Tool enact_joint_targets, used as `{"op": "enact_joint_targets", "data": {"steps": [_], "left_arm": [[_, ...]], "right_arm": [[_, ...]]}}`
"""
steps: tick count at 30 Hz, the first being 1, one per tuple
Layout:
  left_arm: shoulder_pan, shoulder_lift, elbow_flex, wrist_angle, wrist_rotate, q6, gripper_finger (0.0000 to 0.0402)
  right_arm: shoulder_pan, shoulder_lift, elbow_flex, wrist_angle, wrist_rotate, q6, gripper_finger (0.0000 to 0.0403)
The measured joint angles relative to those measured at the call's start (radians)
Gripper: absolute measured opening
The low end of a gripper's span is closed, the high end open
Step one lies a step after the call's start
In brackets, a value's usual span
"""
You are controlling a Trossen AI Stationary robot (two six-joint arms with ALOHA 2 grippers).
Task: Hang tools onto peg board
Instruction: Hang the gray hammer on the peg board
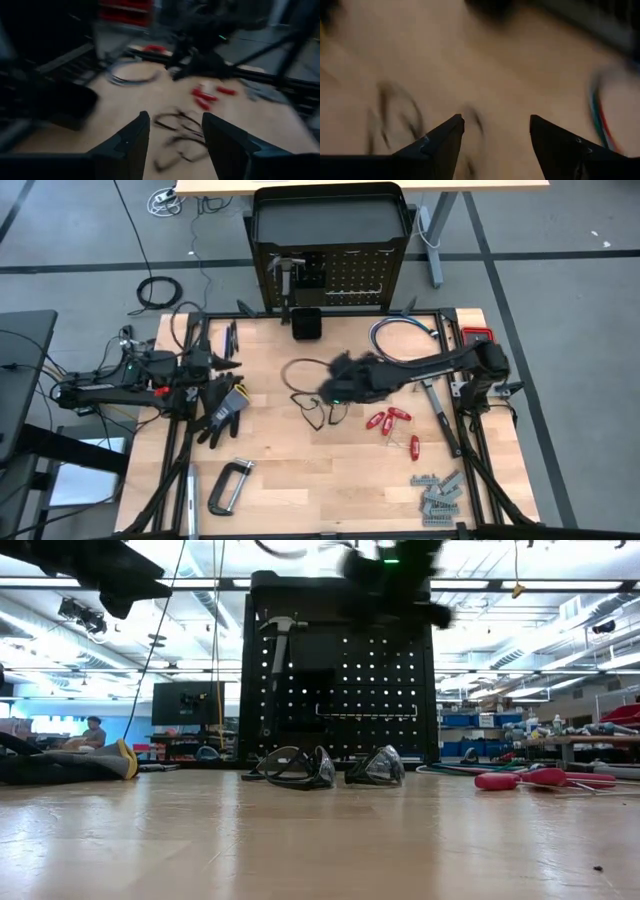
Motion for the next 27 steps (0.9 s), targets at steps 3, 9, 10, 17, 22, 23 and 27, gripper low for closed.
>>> {"op": "enact_joint_targets", "data": {"steps": [3, 9, 10, 17, 22, 23, 27], "left_arm": [[0.0, 0.009, -0.064, 0.073, 0.1, -0.035, 0.0188], [-0.011, 0.045, -0.261, 0.429, 0.204, -0.183, 0.0188], [-0.02, 0.056, -0.29, 0.485, 0.213, -0.209, 0.0188], [-0.15, 0.124, -0.402, 0.735, 0.14, -0.327, 0.0188], [-0.284, 0.199, -0.402, 0.819, -0.007, -0.341, 0.0188], [-0.305, 0.218, -0.402, 0.838, -0.036, -0.339, 0.0188], [-0.359, 0.286, -0.402, 0.91, -0.115, -0.321, 0.0188]], "right_arm": [[0.001, -0.063, -0.083, -0.197, -0.167, 0.197, 0.0237], [-0.051, -0.143, -0.288, -0.33, -0.468, 0.282, 0.0233], [-0.062, -0.153, -0.324, -0.317, -0.487, 0.258, 0.0232], [-0.187, -0.192, -0.538, -0.297, -0.571, 0.087, 0.0221], [-0.293, -0.218, -0.647, -0.232, -0.575, -0.067, 0.0213], [-0.316, -0.22, -0.665, -0.221, -0.578, -0.1, 0.0212], [-0.411, -0.221, -0.718, -0.19, -0.581, -0.208, 0.0211]]}}
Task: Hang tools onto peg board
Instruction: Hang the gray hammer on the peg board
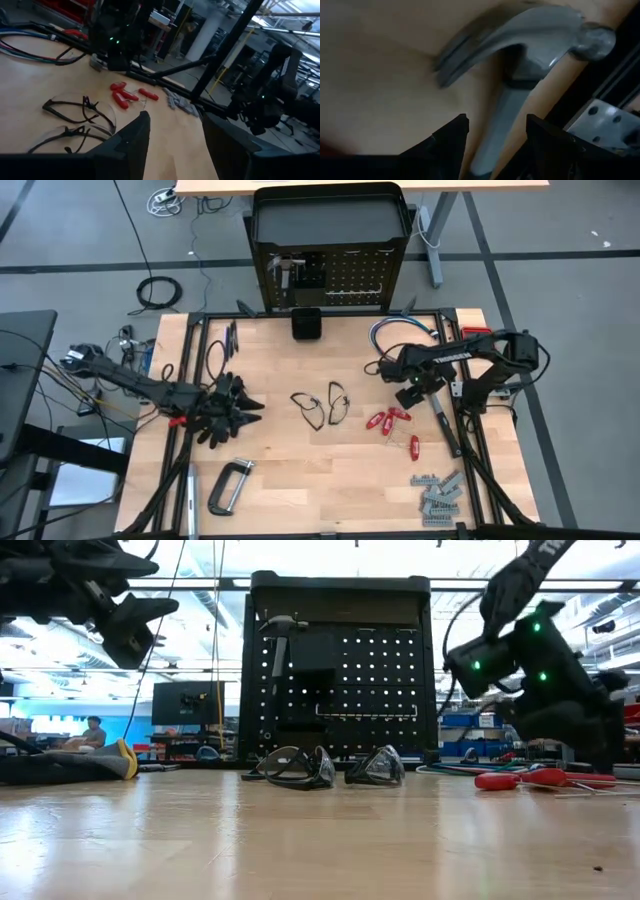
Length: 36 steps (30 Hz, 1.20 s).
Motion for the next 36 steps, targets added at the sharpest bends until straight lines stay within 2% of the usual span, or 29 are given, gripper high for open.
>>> {"op": "enact_joint_targets", "data": {"steps": [4, 8, 12, 17, 22, 25, 29, 32, 36], "left_arm": [[-0.008, 0.054, 0.001, 0.056, -0.03, 0.005, 0.0188], [-0.008, 0.087, 0.001, 0.087, -0.032, 0.025, 0.0188], [-0.008, 0.092, 0.002, 0.092, -0.034, 0.049, 0.0188], [-0.002, 0.091, 0.002, 0.086, -0.073, 0.095, 0.0188], [0.048, 0.092, 0.002, 0.047, -0.09, 0.111, 0.0188], [0.085, 0.092, 0.002, 0.018, -0.09, 0.111, 0.0188], [0.137, 0.093, 0.002, -0.022, -0.09, 0.108, 0.0188], [0.18, 0.109, 0.002, -0.024, -0.087, 0.076, 0.0188], [0.238, 0.145, 0.002, -0.021, -0.07, 0.0, 0.0188]], "right_arm": [[-0.076, 0.0, -0.037, 0.072, -0.011, -0.104, 0.021], [-0.148, -0.006, -0.076, 0.136, -0.089, -0.213, 0.0209], [-0.185, -0.004, -0.068, 0.14, -0.117, -0.249, 0.0195], [-0.164, -0.016, -0.051, 0.169, -0.147, -0.253, 0.0154], [-0.111, -0.025, -0.048, 0.202, -0.161, -0.198, 0.01], [-0.068, -0.03, -0.047, 0.223, -0.157, -0.169, 0.0097], [0.017, -0.054, -0.021, 0.233, -0.087, -0.105, 0.0097], [0.098, -0.086, 0.046, 0.254, -0.013, -0.053, 0.0096], [0.238, -0.078, 0.171, 0.243, 0.152, -0.056, 0.0096]]}}
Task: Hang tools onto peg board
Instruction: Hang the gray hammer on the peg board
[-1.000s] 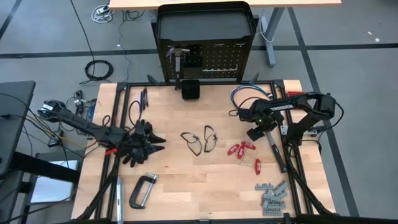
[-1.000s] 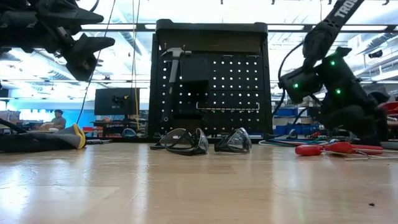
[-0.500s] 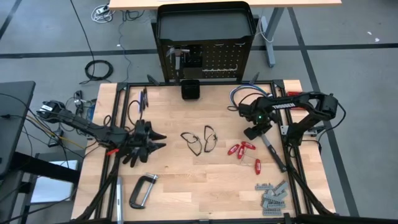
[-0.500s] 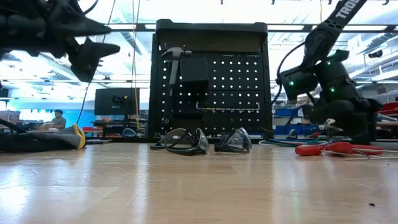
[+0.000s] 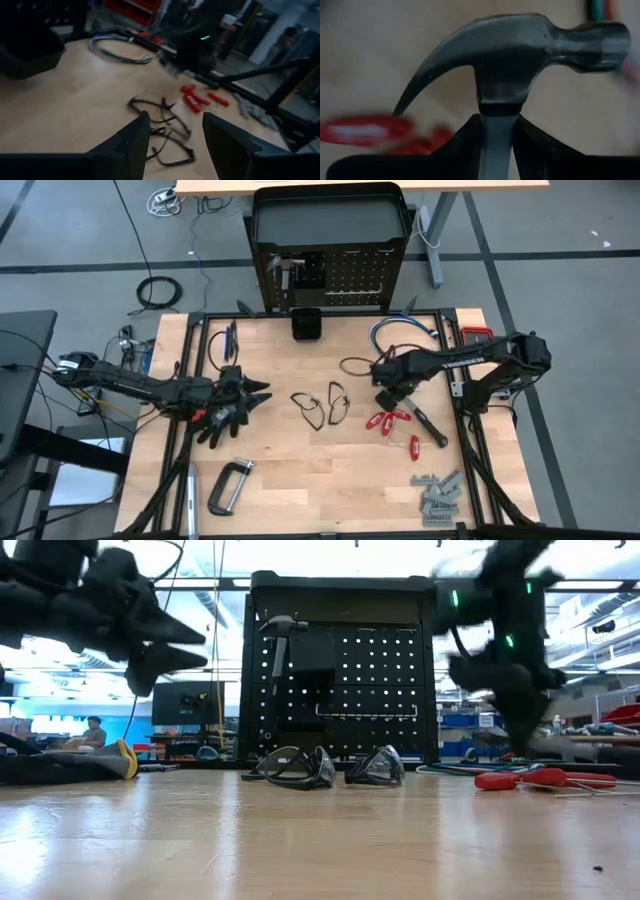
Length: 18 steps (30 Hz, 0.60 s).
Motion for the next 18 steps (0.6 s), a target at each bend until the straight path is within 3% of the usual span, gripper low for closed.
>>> {"op": "enact_joint_targets", "data": {"steps": [7, 14, 18], "left_arm": [[0.081, 0.117, 0.0, 0.074, 0.071, -0.099, 0.0209], [0.106, 0.277, 0.0, 0.267, 0.124, -0.136, 0.0251], [0.106, 0.352, 0.0, 0.343, 0.125, -0.157, 0.0268]], "right_arm": [[0.213, 0.129, 0.24, 0.062, 0.39, -0.208, 0.0096], [0.263, 0.388, 0.535, 0.033, 0.542, -0.437, 0.0096], [0.265, 0.516, 0.702, -0.036, 0.574, -0.536, 0.0096]]}}
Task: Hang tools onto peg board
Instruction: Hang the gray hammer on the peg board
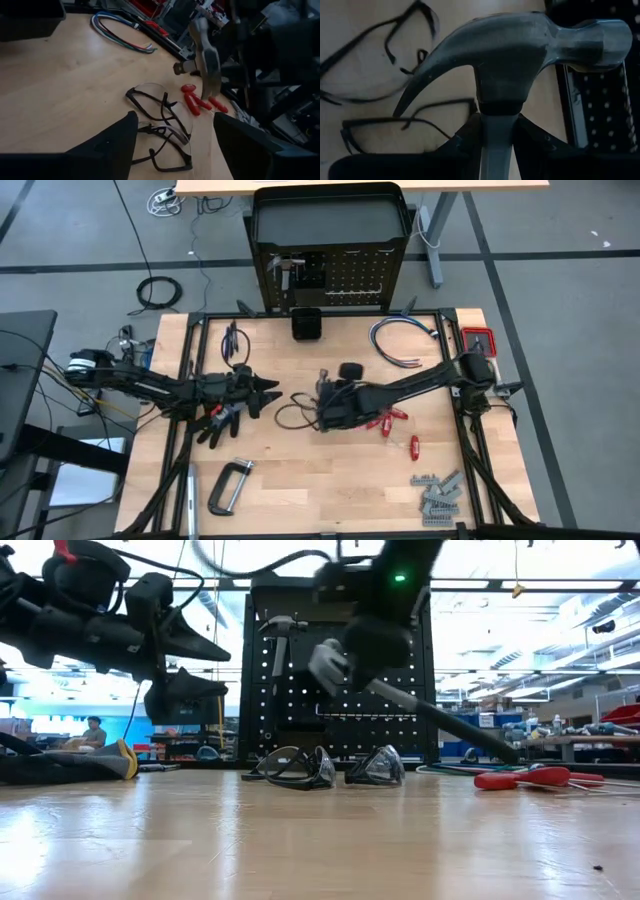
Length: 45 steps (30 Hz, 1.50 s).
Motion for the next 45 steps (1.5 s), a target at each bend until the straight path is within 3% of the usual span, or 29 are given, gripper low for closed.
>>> {"op": "enact_joint_targets", "data": {"steps": [6, 12, 21, 27, 31, 37, 45], "left_arm": [[0.0, 0.09, 0.019, 0.072, 0.002, -0.024, 0.0271], [0.0, 0.181, 0.081, 0.147, 0.035, -0.019, 0.027], [-0.005, 0.277, 0.204, 0.173, 0.038, 0.065, 0.027], [-0.005, 0.319, 0.23, 0.17, -0.025, 0.062, 0.0266], [-0.006, 0.323, 0.231, 0.17, -0.028, 0.049, 0.0224], [-0.006, 0.324, 0.23, 0.169, -0.001, 0.049, 0.0085], [0.0, 0.292, 0.227, 0.109, 0.031, 0.082, 0.0086]], "right_arm": [[-0.001, 0.091, 0.158, -0.023, 0.077, -0.087, 0.0096], [0.001, 0.131, 0.199, 0.036, 0.182, -0.208, 0.0096], [0.003, 0.135, 0.199, 0.134, 0.184, -0.26, 0.0096], [0.006, 0.135, 0.199, 0.132, 0.183, -0.246, 0.0096], [0.015, 0.135, 0.199, 0.121, 0.175, -0.238, 0.0096], [0.029, 0.135, 0.186, 0.115, 0.157, -0.211, 0.0105], [0.07, 0.117, 0.207, 0.044, 0.071, -0.189, 0.015]]}}
